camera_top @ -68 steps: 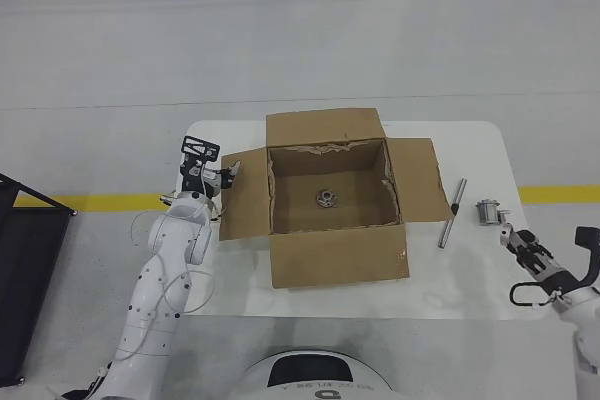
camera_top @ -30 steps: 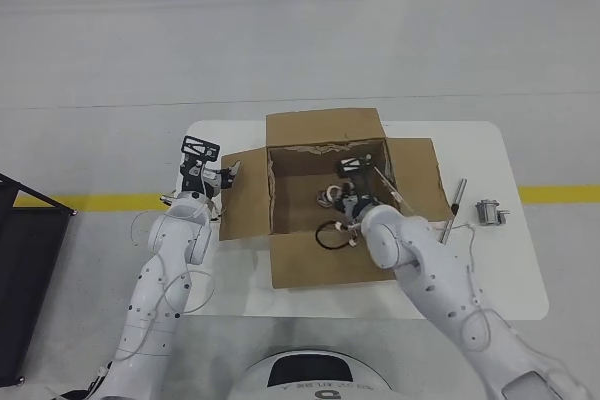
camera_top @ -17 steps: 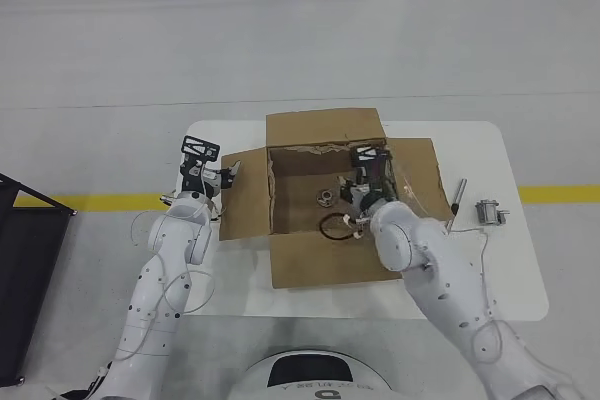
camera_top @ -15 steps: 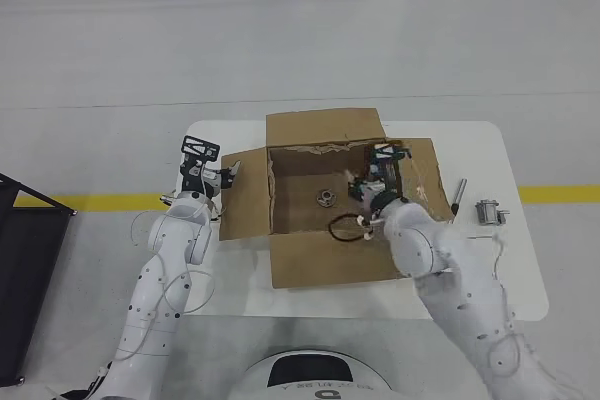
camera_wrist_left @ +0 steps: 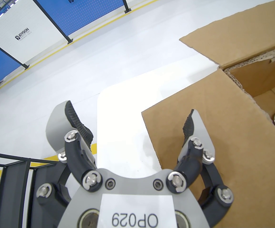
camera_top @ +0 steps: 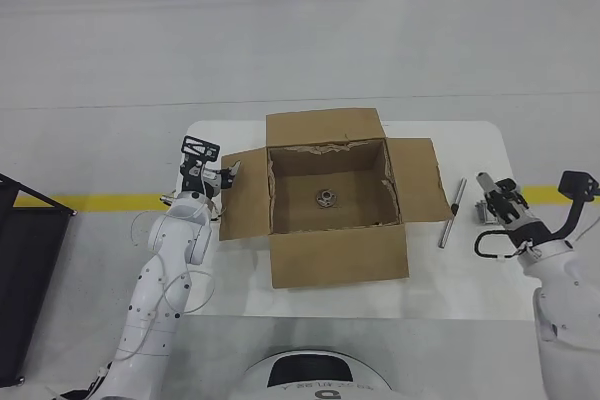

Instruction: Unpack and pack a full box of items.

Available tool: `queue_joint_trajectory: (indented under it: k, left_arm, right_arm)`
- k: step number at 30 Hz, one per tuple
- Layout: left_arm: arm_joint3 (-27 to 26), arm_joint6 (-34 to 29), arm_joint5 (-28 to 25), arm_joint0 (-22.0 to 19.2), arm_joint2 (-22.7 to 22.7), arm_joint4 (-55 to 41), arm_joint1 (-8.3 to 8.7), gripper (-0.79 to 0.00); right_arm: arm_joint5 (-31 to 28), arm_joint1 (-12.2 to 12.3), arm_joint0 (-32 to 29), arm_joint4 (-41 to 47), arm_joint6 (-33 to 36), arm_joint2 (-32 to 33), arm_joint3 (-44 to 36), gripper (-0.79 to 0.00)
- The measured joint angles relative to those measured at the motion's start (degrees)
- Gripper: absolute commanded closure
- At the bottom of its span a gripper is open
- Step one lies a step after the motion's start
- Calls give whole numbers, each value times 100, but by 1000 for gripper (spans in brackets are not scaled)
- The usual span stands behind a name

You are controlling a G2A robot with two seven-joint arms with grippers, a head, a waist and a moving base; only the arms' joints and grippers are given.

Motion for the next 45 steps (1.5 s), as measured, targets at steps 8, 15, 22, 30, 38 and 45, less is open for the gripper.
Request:
queue_joint_trajectory:
  k: [8, 15, 22, 30, 38, 45]
  left_arm:
    - [0, 0, 0, 0, 0, 0, 0, -785]
    - [0, 0, 0, 0, 0, 0, 0, -785]
    - [0, 0, 0, 0, 0, 0, 0, -785]
    - [0, 0, 0, 0, 0, 0, 0, -785]
    - [0, 0, 0, 0, 0, 0, 0, -785]
    - [0, 0, 0, 0, 0, 0, 0, -785]
  right_arm:
    - [37, -1, 10, -58, -46, 2, 32, -785]
    - [1265, 63, 487, -658, 550, 160, 1187, -782]
    - [1999, 201, 1602, -1428, 1421, 24, 2703, -597]
    - [1911, 231, 2056, -2110, 1270, -425, 3070, -566]
    - [1955, 236, 2365, -2590, 1547, -889, 3285, -573]
    - [2059, 231, 2598, -2995, 1661, -1214, 3401, -566]
